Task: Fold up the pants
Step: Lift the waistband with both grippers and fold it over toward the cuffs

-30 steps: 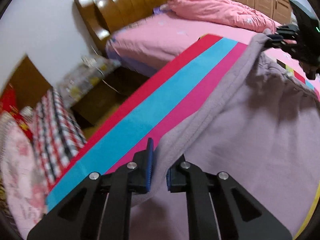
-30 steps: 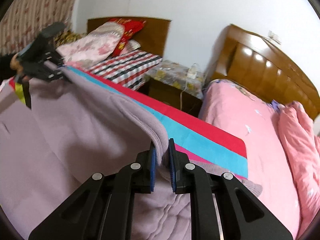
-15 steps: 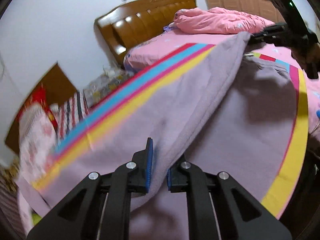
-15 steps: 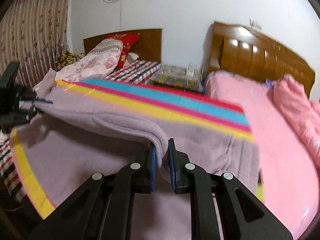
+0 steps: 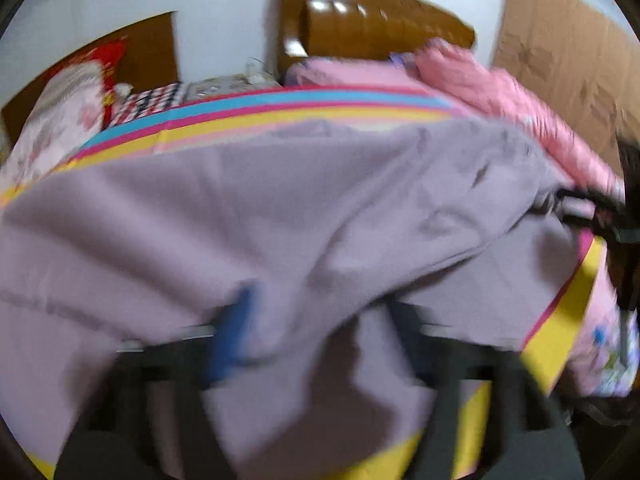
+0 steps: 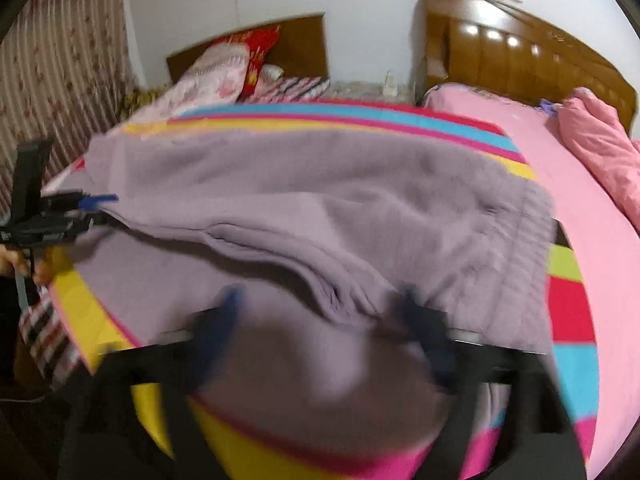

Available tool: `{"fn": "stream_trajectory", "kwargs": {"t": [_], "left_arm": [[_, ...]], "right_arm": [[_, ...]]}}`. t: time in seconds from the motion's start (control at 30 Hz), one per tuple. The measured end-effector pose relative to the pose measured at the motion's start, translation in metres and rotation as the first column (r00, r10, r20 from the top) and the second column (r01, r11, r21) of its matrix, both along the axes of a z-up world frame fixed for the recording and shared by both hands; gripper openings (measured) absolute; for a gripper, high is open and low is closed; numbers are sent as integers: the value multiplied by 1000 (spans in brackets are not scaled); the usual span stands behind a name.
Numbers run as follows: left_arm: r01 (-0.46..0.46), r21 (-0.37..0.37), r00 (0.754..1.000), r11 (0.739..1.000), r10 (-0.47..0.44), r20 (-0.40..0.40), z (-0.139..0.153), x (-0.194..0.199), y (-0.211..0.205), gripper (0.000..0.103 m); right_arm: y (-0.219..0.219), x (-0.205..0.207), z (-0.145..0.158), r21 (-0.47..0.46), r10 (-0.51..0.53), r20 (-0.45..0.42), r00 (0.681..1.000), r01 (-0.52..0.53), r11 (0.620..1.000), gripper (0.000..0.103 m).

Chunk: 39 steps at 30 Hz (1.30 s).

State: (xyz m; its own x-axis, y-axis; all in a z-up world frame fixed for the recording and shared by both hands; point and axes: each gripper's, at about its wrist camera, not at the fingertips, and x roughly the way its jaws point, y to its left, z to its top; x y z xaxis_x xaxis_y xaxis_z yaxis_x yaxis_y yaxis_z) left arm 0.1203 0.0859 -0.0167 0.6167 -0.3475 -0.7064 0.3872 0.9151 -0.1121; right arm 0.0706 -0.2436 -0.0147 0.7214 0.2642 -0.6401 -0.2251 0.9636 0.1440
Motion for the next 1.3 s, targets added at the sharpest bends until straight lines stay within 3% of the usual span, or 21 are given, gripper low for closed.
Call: {"fn": "stream_trajectory", "kwargs": {"t": [0.07,0.1,0.13,0.2,0.23,0.27,0.37,0.57,0.63,0.73,0.9,0.97,1.1,1.2,1.3], "left_arm": [[-49,-153,999,987,47,-21,8,-14,20,97],[-65,-236,997,970,54,-52,10,-18,30,97],[-88,-353,994,931,59,-93,10,-21,43,97],[-125,-458,987,880,61,-151,6,-23,54,96],[-140,-474,983,869,64,-172,4,-22,54,96],[-146,-474,981,868,67,-180,3,-21,53,96],[-164,-453,977,876,79,-200,-3,-21,46,96],[-168,-450,972,877,71,-224,-11,-22,43,96],[-166,-455,973,875,69,-221,-11,-23,46,96],[-179,-462,971,868,82,-223,-10,-25,54,96],[-241,-506,960,828,125,-252,-13,-24,71,95],[-263,-525,953,810,135,-270,-14,-23,77,95],[-315,-528,938,789,175,-299,-15,-20,79,94],[-394,-530,911,751,242,-334,-16,-14,85,85],[-424,-497,896,757,270,-354,-14,0,84,67]], "right_arm": [[-17,-17,0,112,-50,-1,999,50,992,87],[-33,-22,-6,216,-100,-34,994,105,971,80],[-43,-23,-11,285,-127,-67,990,141,948,74],[-59,-18,-21,372,-180,-122,976,213,904,68],[-62,-15,-22,372,-208,-128,970,241,896,65],[-68,-10,-23,375,-251,-144,957,288,881,64],[-71,6,-26,442,-253,-193,948,314,840,63],[-54,28,-27,380,-288,-236,928,361,852,61],[-57,24,-30,343,-352,-219,910,410,845,33],[-65,14,-31,374,-370,-189,909,415,829,21],[-78,-3,-25,456,-391,-141,910,410,790,19],[-88,3,-11,533,-372,-127,919,380,756,19],[-88,15,23,568,-349,-68,935,324,757,19],[-84,22,43,569,-337,-27,941,291,769,19],[-78,23,47,558,-330,-13,944,280,781,19]]}}
